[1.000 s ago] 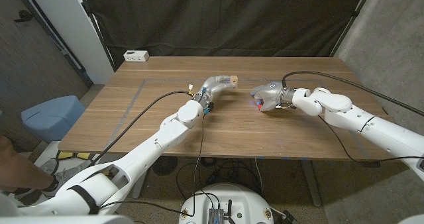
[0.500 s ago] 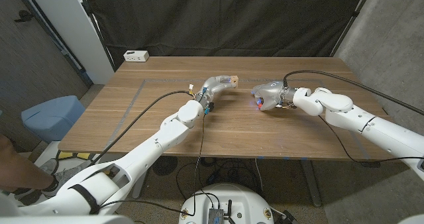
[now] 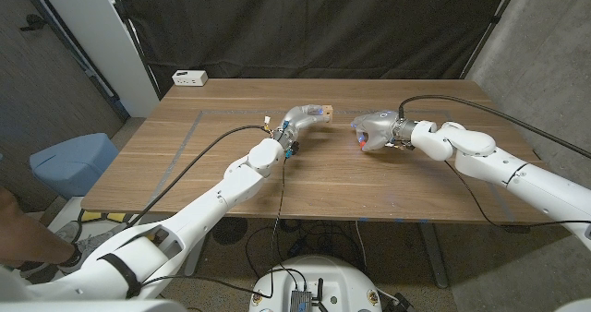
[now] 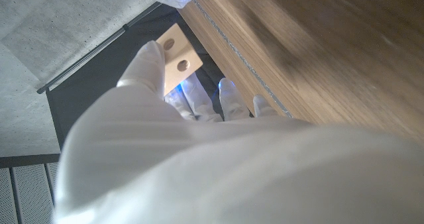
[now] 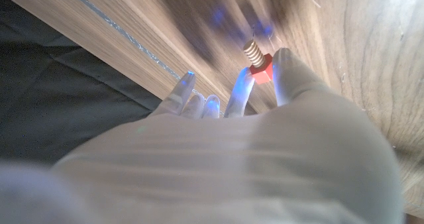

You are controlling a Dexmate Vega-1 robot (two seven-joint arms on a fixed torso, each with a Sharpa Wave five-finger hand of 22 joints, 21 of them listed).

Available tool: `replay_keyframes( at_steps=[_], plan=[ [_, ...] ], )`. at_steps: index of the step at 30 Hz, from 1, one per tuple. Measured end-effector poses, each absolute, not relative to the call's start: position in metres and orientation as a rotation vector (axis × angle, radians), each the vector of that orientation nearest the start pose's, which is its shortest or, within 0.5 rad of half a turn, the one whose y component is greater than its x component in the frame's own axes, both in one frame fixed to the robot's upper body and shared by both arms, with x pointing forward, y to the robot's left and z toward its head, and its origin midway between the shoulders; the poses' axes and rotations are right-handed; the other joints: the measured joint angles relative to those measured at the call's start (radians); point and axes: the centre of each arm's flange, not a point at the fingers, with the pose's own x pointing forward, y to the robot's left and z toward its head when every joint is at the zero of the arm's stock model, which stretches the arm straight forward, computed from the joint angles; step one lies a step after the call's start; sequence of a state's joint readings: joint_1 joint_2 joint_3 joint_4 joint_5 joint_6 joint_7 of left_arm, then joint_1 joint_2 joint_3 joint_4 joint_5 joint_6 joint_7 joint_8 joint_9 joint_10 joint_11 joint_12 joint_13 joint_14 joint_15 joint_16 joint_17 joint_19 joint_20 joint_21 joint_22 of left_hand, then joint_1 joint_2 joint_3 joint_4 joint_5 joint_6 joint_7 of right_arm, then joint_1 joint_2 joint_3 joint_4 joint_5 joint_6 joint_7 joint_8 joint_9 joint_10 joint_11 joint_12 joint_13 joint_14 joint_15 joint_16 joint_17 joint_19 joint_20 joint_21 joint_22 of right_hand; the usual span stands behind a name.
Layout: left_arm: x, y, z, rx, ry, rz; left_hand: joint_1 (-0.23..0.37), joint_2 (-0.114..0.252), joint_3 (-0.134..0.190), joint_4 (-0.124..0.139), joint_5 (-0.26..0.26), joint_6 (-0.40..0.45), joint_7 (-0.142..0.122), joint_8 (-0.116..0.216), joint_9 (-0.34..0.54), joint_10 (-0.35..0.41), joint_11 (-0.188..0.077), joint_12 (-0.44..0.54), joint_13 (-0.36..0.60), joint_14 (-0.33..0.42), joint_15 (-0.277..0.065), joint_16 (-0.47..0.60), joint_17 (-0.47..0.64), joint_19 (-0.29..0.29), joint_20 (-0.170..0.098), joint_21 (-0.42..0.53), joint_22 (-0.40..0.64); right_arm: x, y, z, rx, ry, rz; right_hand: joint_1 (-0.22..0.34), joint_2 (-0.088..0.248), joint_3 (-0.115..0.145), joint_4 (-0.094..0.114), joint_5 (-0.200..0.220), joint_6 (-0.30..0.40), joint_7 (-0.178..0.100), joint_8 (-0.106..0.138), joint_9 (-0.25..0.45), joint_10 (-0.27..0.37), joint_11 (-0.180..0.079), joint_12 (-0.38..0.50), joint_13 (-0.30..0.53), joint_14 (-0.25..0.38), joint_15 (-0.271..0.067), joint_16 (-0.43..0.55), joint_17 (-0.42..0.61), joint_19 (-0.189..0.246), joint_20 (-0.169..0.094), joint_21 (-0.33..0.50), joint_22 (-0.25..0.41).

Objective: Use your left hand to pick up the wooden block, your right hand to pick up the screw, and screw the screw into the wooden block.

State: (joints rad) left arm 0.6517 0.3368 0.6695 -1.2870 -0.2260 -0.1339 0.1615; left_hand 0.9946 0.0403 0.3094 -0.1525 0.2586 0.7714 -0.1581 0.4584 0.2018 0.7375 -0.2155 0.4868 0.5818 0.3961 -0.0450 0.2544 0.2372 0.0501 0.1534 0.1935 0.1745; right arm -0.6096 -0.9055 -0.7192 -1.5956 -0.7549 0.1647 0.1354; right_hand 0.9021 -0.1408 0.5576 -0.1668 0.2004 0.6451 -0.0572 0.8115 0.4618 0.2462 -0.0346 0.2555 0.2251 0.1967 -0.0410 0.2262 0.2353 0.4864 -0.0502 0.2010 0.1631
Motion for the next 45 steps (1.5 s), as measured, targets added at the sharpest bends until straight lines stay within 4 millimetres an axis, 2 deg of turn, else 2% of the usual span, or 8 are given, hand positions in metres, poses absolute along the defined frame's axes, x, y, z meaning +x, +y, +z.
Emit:
replay_keyframes(
  at_steps=[14,45],
  plan=[
    [0.667,0.102,-0.007,0.355,-0.597,-0.299,0.001,0.001,0.0,0.0,-0.001,0.0,0.0,0.0,0.0,-0.001,0.0,-0.004,-0.001,0.0,0.0,-0.004,0.0,0.0,0.0,0.0,0.0,0.615,-0.246,0.016,-1.803,-0.667,0.192,0.006,0.002,0.007,0.001,0.0,0.016,0.002,0.017,0.0,0.013,-0.008,0.0,-0.002,0.009,0.002,0.0,0.0,0.009,0.002,0.0,0.0],
    [0.67,0.095,-0.008,0.353,-0.598,-0.326,0.001,0.001,0.0,0.0,0.005,0.0,0.0,0.0,-0.001,0.005,0.001,-0.013,0.005,0.0,0.0,-0.004,0.002,0.0,0.0,0.0,0.0,0.597,-0.262,0.03,-1.547,-0.682,0.086,0.006,0.002,0.013,0.002,0.0,0.034,-0.002,0.034,0.004,0.031,0.01,0.0,-0.002,0.02,0.005,0.0,0.004,0.02,0.003,-0.005,0.0]
  ],
)
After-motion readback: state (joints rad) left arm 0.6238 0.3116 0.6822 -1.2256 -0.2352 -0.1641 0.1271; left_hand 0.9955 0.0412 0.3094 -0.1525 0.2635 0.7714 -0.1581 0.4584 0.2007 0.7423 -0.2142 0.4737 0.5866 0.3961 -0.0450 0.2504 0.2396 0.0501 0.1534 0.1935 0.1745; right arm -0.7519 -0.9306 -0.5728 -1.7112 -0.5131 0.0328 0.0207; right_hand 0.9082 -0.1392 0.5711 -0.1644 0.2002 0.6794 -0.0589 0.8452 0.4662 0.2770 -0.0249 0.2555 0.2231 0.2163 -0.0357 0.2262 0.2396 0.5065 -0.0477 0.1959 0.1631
